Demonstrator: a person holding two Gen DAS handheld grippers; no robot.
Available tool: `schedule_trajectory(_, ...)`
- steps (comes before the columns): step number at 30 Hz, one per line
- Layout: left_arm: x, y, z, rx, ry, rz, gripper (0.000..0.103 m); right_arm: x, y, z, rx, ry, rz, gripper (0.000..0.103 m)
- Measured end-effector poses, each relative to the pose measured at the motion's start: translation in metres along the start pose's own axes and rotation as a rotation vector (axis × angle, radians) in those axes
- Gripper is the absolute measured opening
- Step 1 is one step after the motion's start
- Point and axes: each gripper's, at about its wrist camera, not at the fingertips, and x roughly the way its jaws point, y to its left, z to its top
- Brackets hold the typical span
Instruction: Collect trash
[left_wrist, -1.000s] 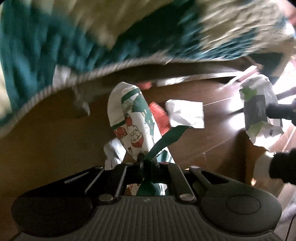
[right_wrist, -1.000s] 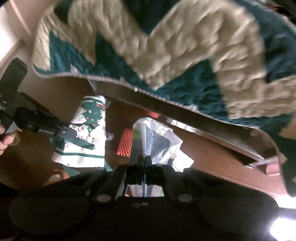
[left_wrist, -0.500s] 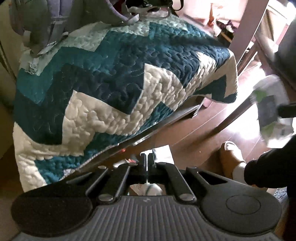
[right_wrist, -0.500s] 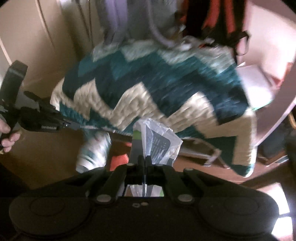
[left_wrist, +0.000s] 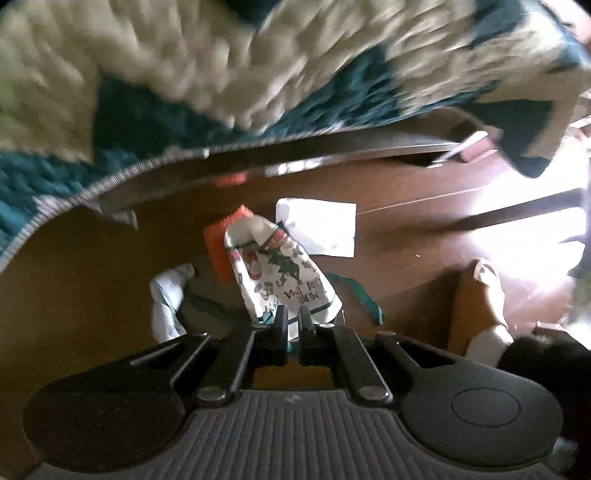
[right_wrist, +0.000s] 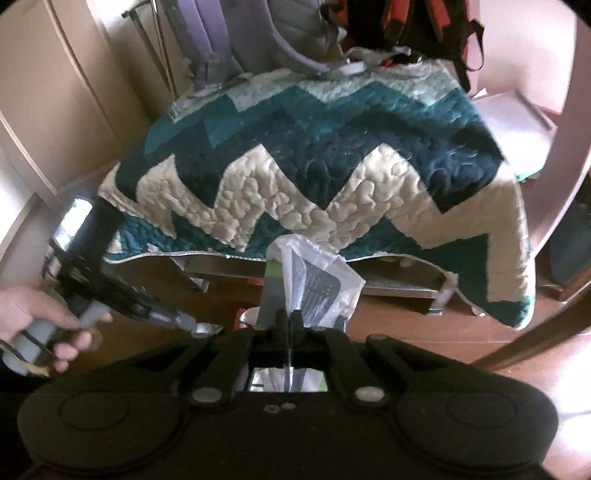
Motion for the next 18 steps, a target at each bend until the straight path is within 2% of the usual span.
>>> schedule_trajectory(3,0.044,0.008,0.01,-0.053,0.064,0.005,0.01,0.021,-0.007,0.01,-0.019,0.001,0.003,0.0)
schedule_trajectory(6,0.079,0.012,0.019,-0.099,0.082,-0.006,0.026,0.035,-0.014,0.018,-0.045,-0.011,-0.004,0.0)
schedule_trajectory(7,0.09,0.014,0.021,-0.12,0.079,-0.021,0.036,0.038,-0.017,0.02,-0.035,-0.013,-0.005,0.0)
schedule_trajectory(8,0.098,0.014,0.023,-0.141,0.076,-0.038,0.057,0.042,-0.022,0.022,-0.013,-0.01,-0.004,0.0)
schedule_trajectory(10,0.115,0.014,0.025,-0.188,0.059,-0.056,0.076,0.048,-0.028,0.022,0.029,0.003,0.01,0.0)
schedule_trajectory(14,0.153,0.009,0.032,-0.267,0.072,-0.048,0.076,0.055,-0.028,0.019,0.02,0.025,0.01,0.0)
schedule_trajectory(18,0.189,0.003,0.041,-0.349,0.111,0.003,0.076,0.06,-0.027,0.019,0.043,0.049,0.031,0.0)
